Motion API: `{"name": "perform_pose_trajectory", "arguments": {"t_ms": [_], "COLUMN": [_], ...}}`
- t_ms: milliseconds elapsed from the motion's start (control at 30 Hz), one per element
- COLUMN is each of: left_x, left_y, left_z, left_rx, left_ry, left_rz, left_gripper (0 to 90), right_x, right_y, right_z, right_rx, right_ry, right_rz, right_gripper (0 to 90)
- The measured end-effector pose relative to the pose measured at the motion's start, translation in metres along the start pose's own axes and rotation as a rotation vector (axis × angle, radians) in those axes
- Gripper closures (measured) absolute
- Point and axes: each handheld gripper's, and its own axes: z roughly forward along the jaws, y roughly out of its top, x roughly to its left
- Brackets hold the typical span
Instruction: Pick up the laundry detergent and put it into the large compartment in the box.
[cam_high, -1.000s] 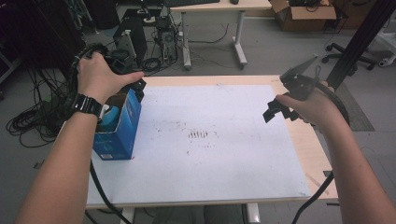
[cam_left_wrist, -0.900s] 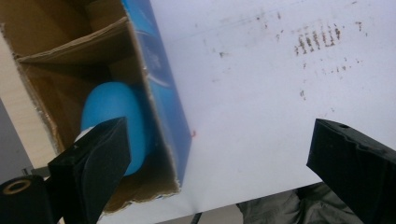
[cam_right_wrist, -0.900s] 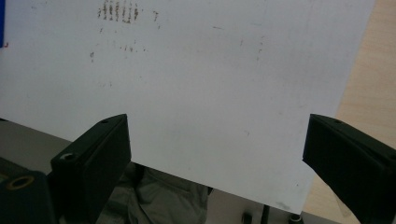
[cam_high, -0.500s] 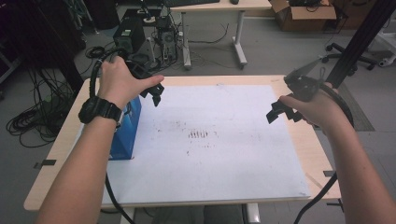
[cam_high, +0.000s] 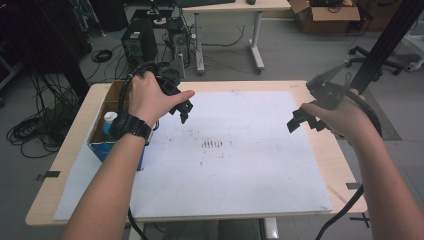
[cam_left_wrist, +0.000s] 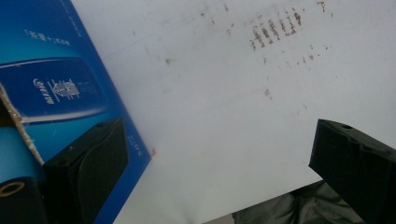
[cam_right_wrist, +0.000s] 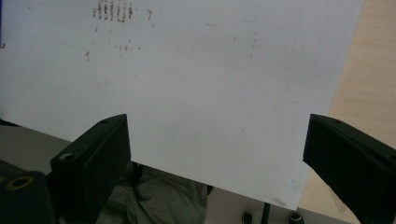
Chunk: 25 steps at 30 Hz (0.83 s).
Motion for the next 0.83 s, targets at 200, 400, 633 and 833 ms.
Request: {"name": "perform_pose_trajectory", "arguments": {"t_ms": [200, 400, 633, 833], "left_x": [-0.002, -0.002, -0.001, 0.001], "left_y": [0.001, 0.002, 0.001, 0.0], "left_z": [0.014, 0.02, 0.021, 0.02], "left_rx": [0.015, 0.024, 0.024, 0.025], "left_ry": [-0.002, -0.005, -0.009, -0.009], "left_rz": [0.002, 0.005, 0.003, -0.001], "left_gripper": [4.9, 4.9, 4.9, 4.9], "right_x": [0.001, 0.001, 0.003, 0.004], "right_y": [0.0, 0.0, 0.001, 0.001], "right_z": [0.001, 0.001, 0.002, 0.001], "right_rx": [0.002, 0.005, 0.008, 0.004], "right_ry": [0.0, -0.003, -0.002, 0.0], "right_rz": [-0.003, 0.001, -0.002, -0.004], "right_gripper": [7.7, 7.7, 7.7, 7.7]}}
